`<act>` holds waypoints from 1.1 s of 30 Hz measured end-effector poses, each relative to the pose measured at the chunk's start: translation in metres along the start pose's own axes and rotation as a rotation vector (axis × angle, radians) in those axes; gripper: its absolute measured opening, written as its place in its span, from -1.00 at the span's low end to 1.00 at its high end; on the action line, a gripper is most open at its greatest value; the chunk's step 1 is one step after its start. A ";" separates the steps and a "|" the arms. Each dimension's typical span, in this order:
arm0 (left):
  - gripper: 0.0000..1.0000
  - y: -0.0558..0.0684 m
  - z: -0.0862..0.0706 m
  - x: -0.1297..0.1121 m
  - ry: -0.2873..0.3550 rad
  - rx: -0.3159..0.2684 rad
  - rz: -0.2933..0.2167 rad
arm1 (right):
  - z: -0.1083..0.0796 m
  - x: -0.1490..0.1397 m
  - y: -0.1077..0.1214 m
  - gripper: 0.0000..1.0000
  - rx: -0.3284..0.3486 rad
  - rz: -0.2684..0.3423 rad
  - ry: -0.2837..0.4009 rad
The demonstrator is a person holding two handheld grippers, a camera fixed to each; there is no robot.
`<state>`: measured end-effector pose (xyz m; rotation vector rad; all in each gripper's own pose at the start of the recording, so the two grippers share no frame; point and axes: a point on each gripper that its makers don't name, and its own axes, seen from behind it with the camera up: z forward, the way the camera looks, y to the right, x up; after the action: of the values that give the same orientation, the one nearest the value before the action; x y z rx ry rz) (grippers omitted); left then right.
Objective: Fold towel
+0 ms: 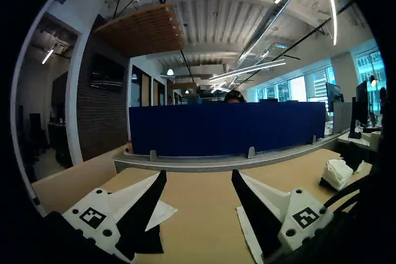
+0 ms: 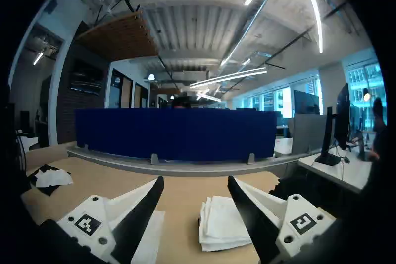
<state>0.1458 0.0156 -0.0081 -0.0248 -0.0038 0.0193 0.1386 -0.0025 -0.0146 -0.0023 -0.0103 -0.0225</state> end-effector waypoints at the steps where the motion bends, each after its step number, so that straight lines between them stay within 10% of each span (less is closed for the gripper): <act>1: 0.96 0.002 0.000 0.000 -0.007 -0.005 -0.001 | 0.000 0.000 -0.001 0.99 0.005 0.002 -0.007; 12: 0.96 0.027 -0.002 0.000 -0.102 -0.098 0.068 | -0.003 -0.007 -0.019 0.99 0.115 0.006 -0.139; 33: 0.96 0.108 -0.045 -0.061 -0.407 -0.506 0.232 | -0.053 -0.063 -0.085 1.00 0.499 -0.220 -0.480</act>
<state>0.0829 0.1210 -0.0564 -0.5274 -0.4128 0.2548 0.0744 -0.0865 -0.0681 0.4925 -0.4964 -0.2388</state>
